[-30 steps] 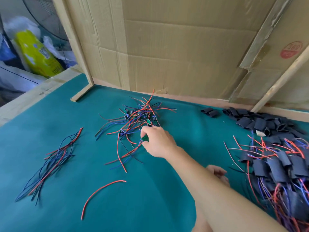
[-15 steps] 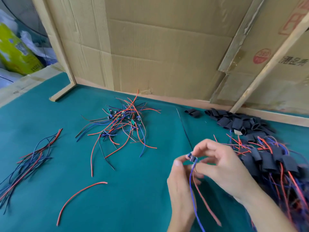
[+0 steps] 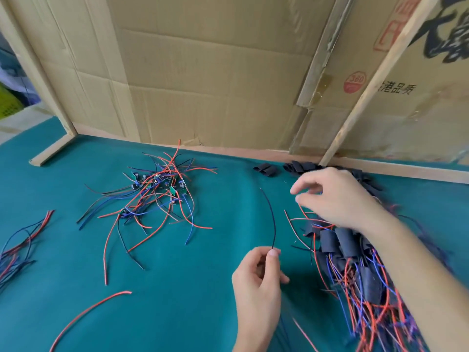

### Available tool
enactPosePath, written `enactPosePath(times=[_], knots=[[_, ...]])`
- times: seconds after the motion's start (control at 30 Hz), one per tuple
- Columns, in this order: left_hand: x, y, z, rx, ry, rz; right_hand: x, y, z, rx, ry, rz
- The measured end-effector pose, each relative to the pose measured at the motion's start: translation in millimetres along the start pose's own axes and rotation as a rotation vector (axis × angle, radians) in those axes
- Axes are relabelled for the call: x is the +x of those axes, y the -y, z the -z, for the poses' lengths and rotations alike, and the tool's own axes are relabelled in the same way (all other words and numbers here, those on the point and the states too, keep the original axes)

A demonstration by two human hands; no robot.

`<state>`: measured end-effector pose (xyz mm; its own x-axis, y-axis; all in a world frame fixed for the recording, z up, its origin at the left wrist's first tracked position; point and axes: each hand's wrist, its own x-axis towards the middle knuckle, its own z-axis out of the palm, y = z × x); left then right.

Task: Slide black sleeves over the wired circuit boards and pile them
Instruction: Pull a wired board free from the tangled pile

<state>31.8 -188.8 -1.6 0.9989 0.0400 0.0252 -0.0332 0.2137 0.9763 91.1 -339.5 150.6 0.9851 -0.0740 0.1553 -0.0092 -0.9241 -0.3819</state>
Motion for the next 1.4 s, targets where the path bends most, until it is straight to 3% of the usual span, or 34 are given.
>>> enactPosePath(times=[0.1, 0.23, 0.33, 0.53, 0.73, 0.83, 0.9, 1.0, 1.07, 1.2, 1.4], knots=[[0.2, -0.2, 0.9, 0.022, -0.01, 0.002, 60.4, -21.5, 11.7, -0.11, -0.007, -0.149], [1.4, 0.2, 0.5, 0.067, -0.014, 0.009, 108.3, -66.4, -3.2, -0.362, 0.297, -0.392], [2.1, 1.4, 0.2, 0.085, -0.025, -0.009, 109.4, -87.4, -19.1, -0.342, 0.4, -0.476], [1.1, 3.2, 0.5, 0.106, -0.002, -0.024, 113.8, -110.5, -33.7, -0.253, 0.204, -0.561], [0.9, 3.4, 0.1, 0.107, 0.004, -0.043, 120.2, -117.1, -32.8, -0.175, -0.135, -0.609], [0.5, 3.8, 0.2, 0.091, -0.009, -0.043, 115.1, -93.7, -18.6, -0.103, -0.196, -0.518], [0.4, 3.3, 0.7, 0.079, -0.022, -0.041, 95.6, -65.5, -11.5, 0.076, -0.198, -0.371], [1.5, 1.6, -0.3, 0.029, -0.038, -0.019, 34.7, -19.9, -19.8, 0.402, -0.057, -0.148], [1.6, 1.7, -1.5, 0.013, -0.046, -0.015, -8.3, -1.0, -33.5, 0.446, 0.059, -0.067], [0.6, 1.3, 0.5, 0.078, 0.007, -0.092, -57.3, 10.9, -54.6, 0.556, 0.185, 0.007], [-2.1, 0.2, 2.1, 0.073, 0.039, -0.098, -74.5, 6.8, -55.8, 0.705, 0.188, 0.027]])
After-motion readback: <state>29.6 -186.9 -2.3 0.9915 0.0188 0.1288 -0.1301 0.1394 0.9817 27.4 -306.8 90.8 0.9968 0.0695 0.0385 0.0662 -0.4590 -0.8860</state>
